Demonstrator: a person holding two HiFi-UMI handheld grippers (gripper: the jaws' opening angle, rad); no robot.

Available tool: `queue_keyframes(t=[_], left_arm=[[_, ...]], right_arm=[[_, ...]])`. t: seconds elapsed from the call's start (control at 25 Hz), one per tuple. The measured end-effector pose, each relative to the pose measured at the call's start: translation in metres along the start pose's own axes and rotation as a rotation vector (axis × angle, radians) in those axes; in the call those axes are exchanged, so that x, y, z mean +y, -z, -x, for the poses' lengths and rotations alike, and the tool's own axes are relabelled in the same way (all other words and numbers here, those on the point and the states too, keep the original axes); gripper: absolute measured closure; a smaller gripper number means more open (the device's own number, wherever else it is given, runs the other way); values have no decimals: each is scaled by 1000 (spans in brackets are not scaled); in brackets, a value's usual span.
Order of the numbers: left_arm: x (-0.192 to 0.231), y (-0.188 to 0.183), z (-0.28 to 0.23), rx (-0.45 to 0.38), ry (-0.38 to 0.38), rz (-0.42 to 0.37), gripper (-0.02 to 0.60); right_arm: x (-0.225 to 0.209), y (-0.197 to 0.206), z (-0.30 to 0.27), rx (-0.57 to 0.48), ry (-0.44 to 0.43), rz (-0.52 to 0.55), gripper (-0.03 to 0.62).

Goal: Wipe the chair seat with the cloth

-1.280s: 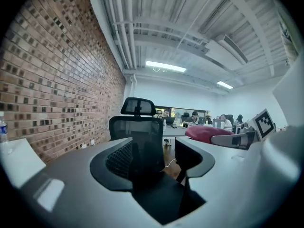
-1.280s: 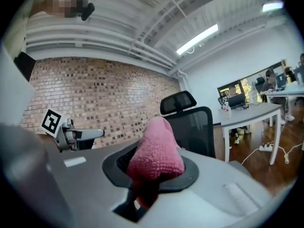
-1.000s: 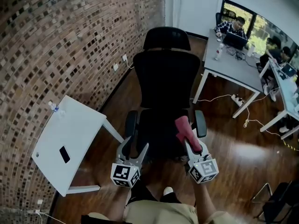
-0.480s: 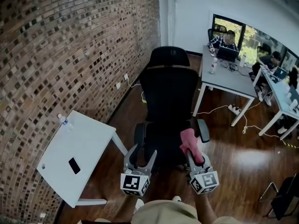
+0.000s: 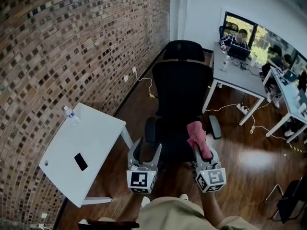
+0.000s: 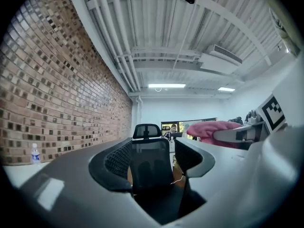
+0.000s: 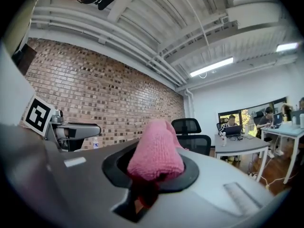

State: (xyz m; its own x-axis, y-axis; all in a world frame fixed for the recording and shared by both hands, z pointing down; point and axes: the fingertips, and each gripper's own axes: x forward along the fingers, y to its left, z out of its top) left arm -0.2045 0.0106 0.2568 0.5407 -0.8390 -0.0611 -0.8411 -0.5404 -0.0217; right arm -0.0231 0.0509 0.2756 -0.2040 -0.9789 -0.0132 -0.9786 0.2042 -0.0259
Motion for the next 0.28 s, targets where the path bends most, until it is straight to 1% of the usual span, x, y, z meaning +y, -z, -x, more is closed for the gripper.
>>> queue_keyframes(t=[0.08, 0.28], left_arm=[[-1, 2, 1, 3, 2, 7, 306], [2, 9, 6, 28, 17, 34, 287]], right_arm=[[1, -4, 3, -7, 7, 2, 526], [14, -4, 6, -30, -11, -23, 526]])
